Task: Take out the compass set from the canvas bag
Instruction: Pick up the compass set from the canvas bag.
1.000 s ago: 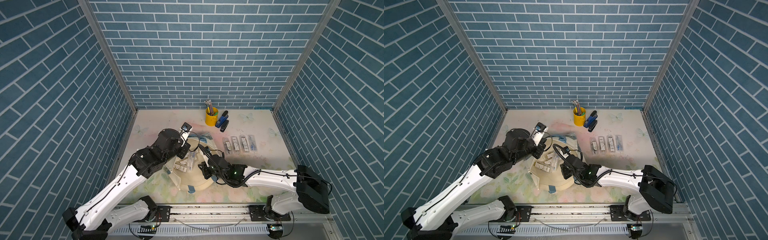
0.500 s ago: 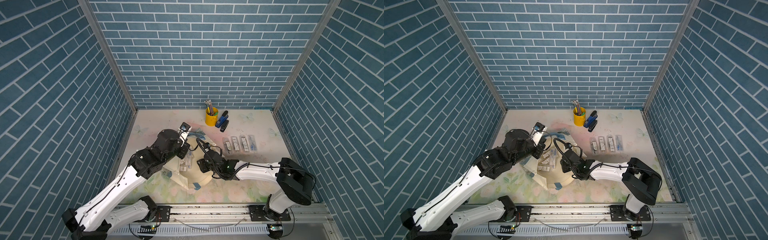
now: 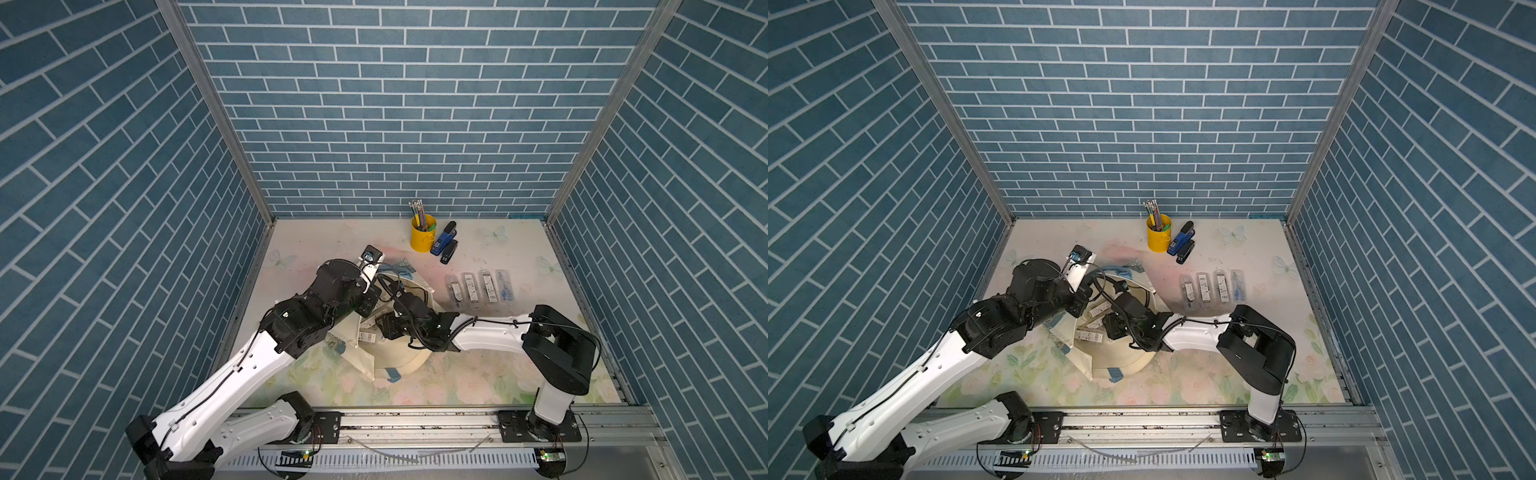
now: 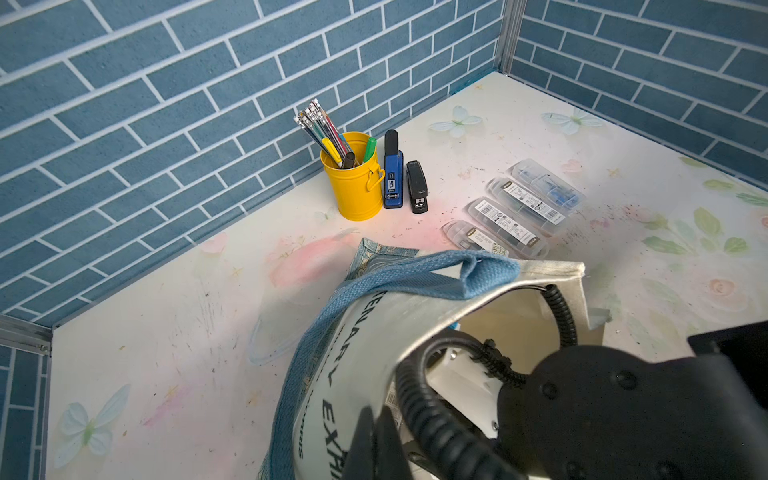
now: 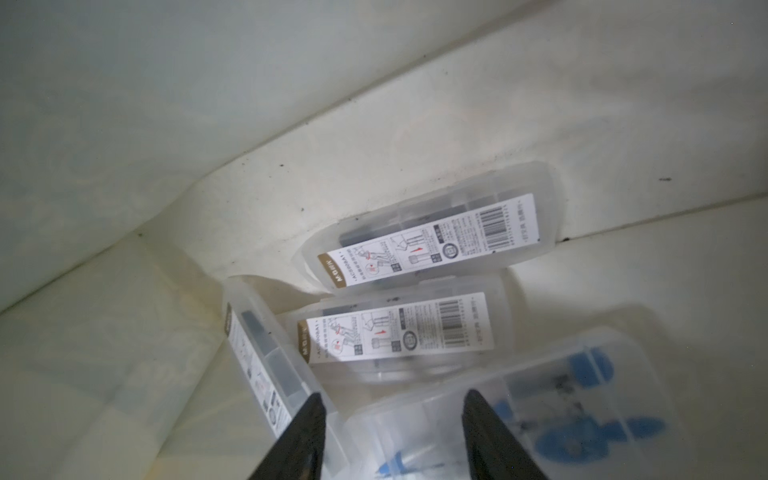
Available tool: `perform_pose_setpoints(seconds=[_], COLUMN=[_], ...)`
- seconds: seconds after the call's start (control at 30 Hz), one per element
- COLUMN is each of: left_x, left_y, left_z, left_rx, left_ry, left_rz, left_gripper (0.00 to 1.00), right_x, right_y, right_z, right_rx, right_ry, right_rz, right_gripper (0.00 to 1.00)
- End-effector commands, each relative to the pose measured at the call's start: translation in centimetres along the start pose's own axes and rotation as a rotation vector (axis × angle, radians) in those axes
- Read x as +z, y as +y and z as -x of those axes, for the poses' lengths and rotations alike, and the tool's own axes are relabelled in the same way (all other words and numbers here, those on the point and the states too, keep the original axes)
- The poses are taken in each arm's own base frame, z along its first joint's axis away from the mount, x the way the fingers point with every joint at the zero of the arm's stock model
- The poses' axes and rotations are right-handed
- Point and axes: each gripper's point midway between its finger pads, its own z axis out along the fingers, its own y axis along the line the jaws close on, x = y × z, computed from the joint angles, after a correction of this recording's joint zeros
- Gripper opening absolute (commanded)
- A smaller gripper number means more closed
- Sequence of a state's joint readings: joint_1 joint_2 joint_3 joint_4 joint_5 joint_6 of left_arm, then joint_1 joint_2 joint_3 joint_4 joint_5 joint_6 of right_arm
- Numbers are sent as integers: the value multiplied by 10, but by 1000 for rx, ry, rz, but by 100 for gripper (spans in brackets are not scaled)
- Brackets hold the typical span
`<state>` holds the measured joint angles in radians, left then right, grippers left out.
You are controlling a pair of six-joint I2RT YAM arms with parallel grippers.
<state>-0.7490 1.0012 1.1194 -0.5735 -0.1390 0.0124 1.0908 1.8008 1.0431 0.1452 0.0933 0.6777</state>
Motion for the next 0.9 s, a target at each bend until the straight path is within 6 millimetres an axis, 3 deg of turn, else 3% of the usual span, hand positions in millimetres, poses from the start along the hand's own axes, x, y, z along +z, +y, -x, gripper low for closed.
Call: perform_pose_setpoints(seconds=[0.0, 0.33, 0.53, 0.63, 0.87], left_x=[-7, -4, -2, -2, 1], left_y=[-1, -2, -4, -3, -3], left_z=[22, 18, 18, 16, 12], left_rx=[-7, -7, -5, -6, -8], left_ry=[-94, -87, -83, -77, -70], left_rz=[-14, -14, -22, -19, -15], left_gripper=[0, 0, 0, 0, 0], right_x=[-1, -11, 0, 8, 24], right_y=[-24, -49, -48, -47, -49], right_z=[3, -11, -11, -10, -13], right_rx=[24, 22, 110, 169, 300], right_ry=[33, 109, 157, 168, 210], right_rz=[-167, -314, -318, -281, -241], right_gripper=[57, 64, 73, 84, 81])
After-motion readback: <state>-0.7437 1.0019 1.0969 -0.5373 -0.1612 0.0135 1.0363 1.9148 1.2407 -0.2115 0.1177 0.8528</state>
